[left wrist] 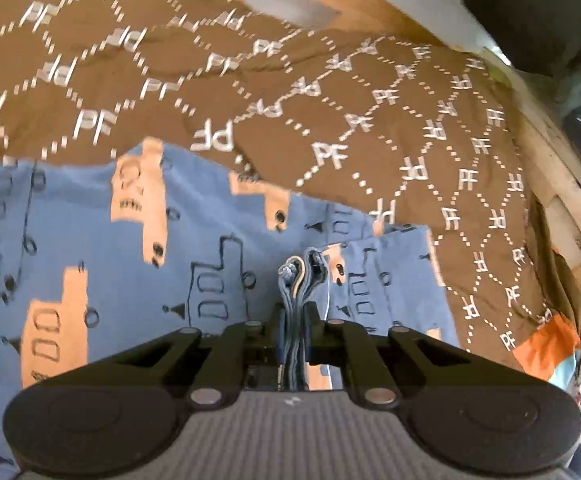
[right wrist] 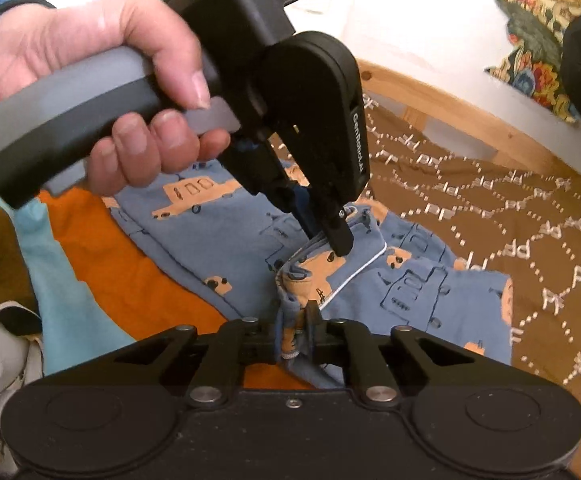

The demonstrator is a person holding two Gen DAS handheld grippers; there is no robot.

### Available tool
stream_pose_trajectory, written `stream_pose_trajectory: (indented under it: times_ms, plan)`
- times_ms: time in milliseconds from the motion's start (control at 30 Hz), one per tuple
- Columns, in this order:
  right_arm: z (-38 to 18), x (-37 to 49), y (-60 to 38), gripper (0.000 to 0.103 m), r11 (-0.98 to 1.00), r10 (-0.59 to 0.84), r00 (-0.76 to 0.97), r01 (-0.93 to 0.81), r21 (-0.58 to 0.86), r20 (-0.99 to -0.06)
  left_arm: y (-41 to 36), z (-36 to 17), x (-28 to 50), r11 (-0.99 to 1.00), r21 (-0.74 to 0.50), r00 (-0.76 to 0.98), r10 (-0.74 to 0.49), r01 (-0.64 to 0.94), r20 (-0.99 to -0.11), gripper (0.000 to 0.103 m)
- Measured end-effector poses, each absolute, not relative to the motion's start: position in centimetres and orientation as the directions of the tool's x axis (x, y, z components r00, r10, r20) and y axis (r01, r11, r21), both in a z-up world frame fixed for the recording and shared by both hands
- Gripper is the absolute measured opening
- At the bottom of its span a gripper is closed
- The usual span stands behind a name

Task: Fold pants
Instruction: 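Lift and fold the held edge over with both grippers, then open both grippers and release the folded blue pants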

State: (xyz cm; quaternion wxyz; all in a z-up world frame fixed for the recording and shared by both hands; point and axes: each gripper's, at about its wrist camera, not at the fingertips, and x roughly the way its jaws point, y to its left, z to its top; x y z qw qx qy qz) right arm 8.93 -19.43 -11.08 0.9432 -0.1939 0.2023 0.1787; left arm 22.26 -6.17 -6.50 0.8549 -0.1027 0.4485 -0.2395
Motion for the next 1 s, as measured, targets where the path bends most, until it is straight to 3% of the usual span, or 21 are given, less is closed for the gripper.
stream_pose_trajectory:
  times_ms: [300, 533, 633, 700, 733, 800, 867, 900, 1000]
  plan:
    - [-7.8, 9.0, -15.6, 0.011, 0.839, 0.324, 0.843, -0.466, -0.281, -0.430, -1.3, -3.8, 22.1, 0.874, -0.374, 0.523, -0.485, 0.309, -0.701, 0.009]
    - [-9.5, 10.9, -11.0, 0.013, 0.771, 0.393, 0.761, -0.578, -0.266, -0.516, 4.7, -6.7, 22.9, 0.878, -0.429, 0.504, -0.475, 0.212, -0.722, 0.011]
    - [-9.9, 10.9, -10.8, 0.027, 0.757, 0.409, 0.742, -0.601, -0.257, -0.531, 5.7, -8.1, 22.9, 0.882, -0.432, 0.500, -0.465, 0.188, -0.731, 0.019]
    - [-9.2, 10.2, -12.5, 0.051, 0.765, 0.420, 0.751, -0.595, -0.247, -0.510, 6.2, -7.9, 22.4, 0.881, -0.441, 0.525, -0.460, 0.170, -0.716, 0.033]
    - [-8.9, 9.8, -13.6, 0.057, 0.776, 0.406, 0.767, -0.576, -0.256, -0.497, 6.4, -7.8, 22.2, 0.885, -0.433, 0.537, -0.452, 0.171, -0.712, 0.043]
    - [-8.3, 9.2, -16.4, 0.074, 0.825, 0.303, 0.843, -0.466, -0.321, -0.444, 6.1, -7.0, 21.4, 0.905, -0.382, 0.586, -0.416, 0.190, -0.695, 0.049]
    - [-8.0, 10.1, -18.4, 0.085, 0.860, 0.167, 0.899, -0.334, -0.387, -0.404, 5.1, -6.3, 20.8, 0.922, -0.322, 0.631, -0.383, 0.216, -0.675, 0.059]
    - [-7.7, 11.5, -19.5, 0.085, 0.874, 0.088, 0.916, -0.259, -0.411, -0.391, 4.5, -6.1, 20.6, 0.931, -0.292, 0.651, -0.362, 0.219, -0.667, 0.067]
    - [-6.6, 15.5, -21.6, 0.089, 0.901, 0.021, 0.934, -0.172, -0.399, -0.356, 2.0, -6.2, 21.0, 0.963, -0.204, 0.689, -0.269, 0.177, -0.673, 0.071]
